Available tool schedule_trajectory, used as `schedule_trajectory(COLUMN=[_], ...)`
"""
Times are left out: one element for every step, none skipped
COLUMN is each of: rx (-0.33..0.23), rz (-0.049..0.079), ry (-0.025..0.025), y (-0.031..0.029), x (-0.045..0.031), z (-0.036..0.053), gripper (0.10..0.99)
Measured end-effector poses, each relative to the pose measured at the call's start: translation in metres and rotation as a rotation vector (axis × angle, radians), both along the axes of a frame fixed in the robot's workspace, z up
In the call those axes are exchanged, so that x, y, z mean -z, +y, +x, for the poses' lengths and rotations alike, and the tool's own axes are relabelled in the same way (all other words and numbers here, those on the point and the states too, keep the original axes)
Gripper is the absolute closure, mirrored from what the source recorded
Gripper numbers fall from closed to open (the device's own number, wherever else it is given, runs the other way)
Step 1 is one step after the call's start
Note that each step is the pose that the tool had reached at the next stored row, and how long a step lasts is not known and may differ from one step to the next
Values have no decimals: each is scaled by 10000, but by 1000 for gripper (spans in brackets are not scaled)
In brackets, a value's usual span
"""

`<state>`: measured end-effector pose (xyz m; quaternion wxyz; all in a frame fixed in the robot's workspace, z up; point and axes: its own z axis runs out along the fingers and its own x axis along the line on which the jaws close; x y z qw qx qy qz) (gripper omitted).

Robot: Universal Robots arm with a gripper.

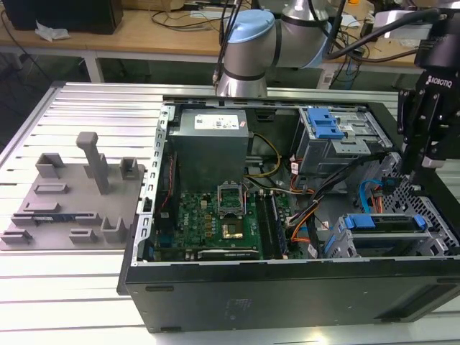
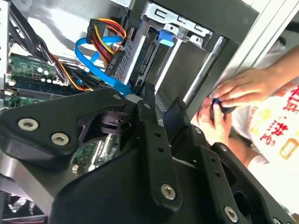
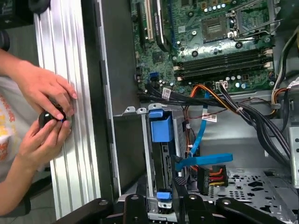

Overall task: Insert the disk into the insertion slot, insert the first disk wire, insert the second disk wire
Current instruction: 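Insert the first disk wire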

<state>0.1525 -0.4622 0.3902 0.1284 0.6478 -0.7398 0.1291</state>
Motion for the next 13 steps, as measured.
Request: schedule_trajectory(rx=[77, 85, 86, 86, 86, 87, 87, 87, 86, 80, 75, 73, 72], rz=[-7, -19, -55, -131, -169, -212, -283, -351, -497, -561, -586, -599, -602], ry=[-3, -3, -4, -4, -4, -4, -5, -5, -5, -5, -6, -6, -6], y=[13, 31, 61, 123, 159, 198, 262, 311, 410, 451, 462, 464, 464], x=[15, 25, 33, 48, 57, 64, 76, 82, 102, 136, 160, 177, 195], z=[-1, 0, 2, 3, 4, 5, 8, 12, 26, 46, 55, 56, 56], gripper=[737, 737, 737, 737, 737, 737, 737, 737, 737, 737, 737, 737, 737])
